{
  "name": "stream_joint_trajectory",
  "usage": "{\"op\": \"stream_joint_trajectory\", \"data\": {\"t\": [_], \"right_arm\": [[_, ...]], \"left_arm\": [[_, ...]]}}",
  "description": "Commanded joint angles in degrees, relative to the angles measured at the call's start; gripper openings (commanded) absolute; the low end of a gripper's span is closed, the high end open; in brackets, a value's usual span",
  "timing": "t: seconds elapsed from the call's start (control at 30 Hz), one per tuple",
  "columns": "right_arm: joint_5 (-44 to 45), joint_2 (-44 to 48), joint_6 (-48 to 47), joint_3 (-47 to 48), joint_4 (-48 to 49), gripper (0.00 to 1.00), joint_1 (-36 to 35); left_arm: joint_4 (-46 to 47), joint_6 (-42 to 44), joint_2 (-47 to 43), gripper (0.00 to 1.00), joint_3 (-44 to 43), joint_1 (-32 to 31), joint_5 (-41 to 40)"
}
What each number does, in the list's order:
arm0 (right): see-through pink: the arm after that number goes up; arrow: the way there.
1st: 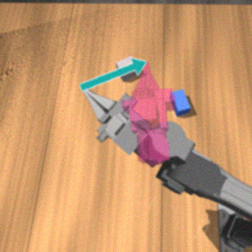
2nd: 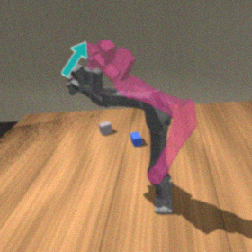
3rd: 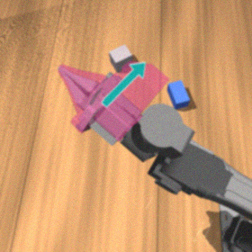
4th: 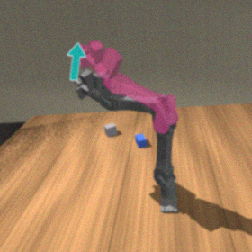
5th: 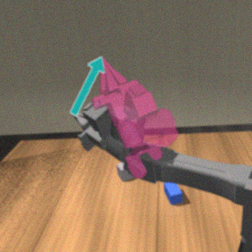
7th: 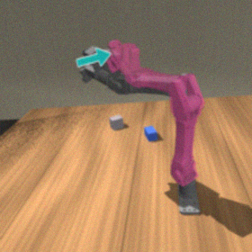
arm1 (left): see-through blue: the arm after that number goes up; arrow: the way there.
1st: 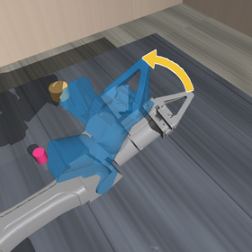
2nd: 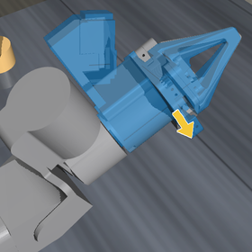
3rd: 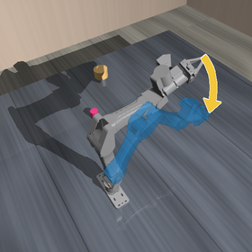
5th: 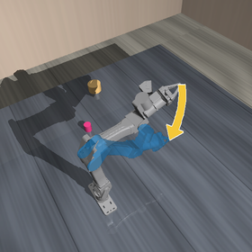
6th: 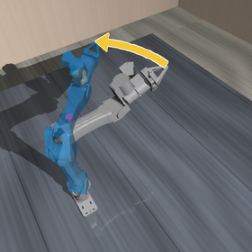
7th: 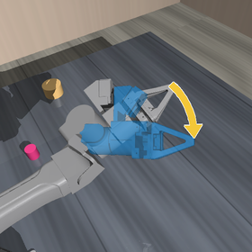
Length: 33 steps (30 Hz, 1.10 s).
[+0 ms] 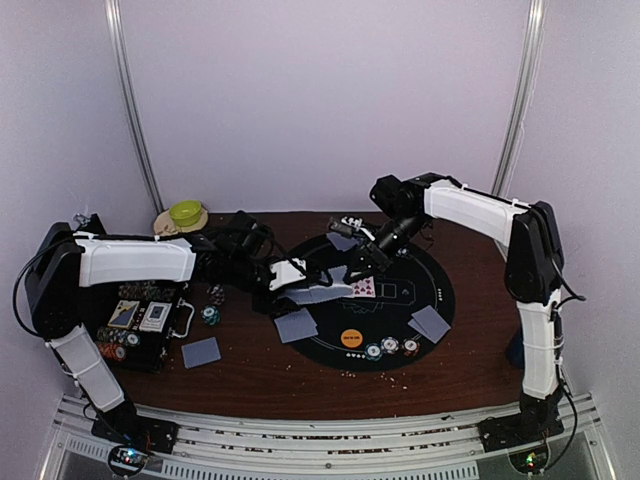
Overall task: Distribute texas hold em gaming equipment
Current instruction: Pick up the poker card from the face-down deck piles, then place the poker card in the community card area.
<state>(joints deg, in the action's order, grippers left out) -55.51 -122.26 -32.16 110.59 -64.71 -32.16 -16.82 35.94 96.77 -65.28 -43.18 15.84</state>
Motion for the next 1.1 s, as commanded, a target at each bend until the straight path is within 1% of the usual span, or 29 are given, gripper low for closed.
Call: {"op": "stream_joint_trajectory", "data": {"t": [0.0, 0.1, 0.27, 0.47, 0.63, 0.93, 1.07], "right_arm": [[-1.18, 3.94, -2.11, -2.66, -2.18, 0.0, 2.72], [-0.89, 5.32, -2.65, -3.66, -2.45, 0.0, 4.03], [2.55, 6.22, -5.94, -3.78, -6.33, 0.0, 5.6], [14.59, 6.52, -7.98, -3.91, -9.51, 0.0, 7.33], [24.06, 4.39, -10.07, -3.38, -12.22, 0.0, 9.14], [36.41, 0.42, -10.72, -1.66, -13.16, 0.0, 9.85], [40.74, -1.43, -12.9, -1.05, -13.16, 0.0, 9.36]], "left_arm": [[1.2, -0.17, 0.23, 0.56, -1.35, 0.19, 0.6], [1.18, -0.15, 0.22, 0.56, -1.34, 0.18, 0.51], [1.15, -0.17, 0.17, 0.56, -1.34, 0.17, 0.58], [1.17, -0.08, 0.37, 0.56, -1.35, 0.07, 0.59], [1.09, -0.07, 0.35, 0.56, -1.34, 0.11, 0.68], [0.95, -0.08, 0.35, 0.56, -1.43, 0.02, 0.56], [0.97, -0.07, 0.47, 0.56, -1.43, 0.02, 0.51]]}}
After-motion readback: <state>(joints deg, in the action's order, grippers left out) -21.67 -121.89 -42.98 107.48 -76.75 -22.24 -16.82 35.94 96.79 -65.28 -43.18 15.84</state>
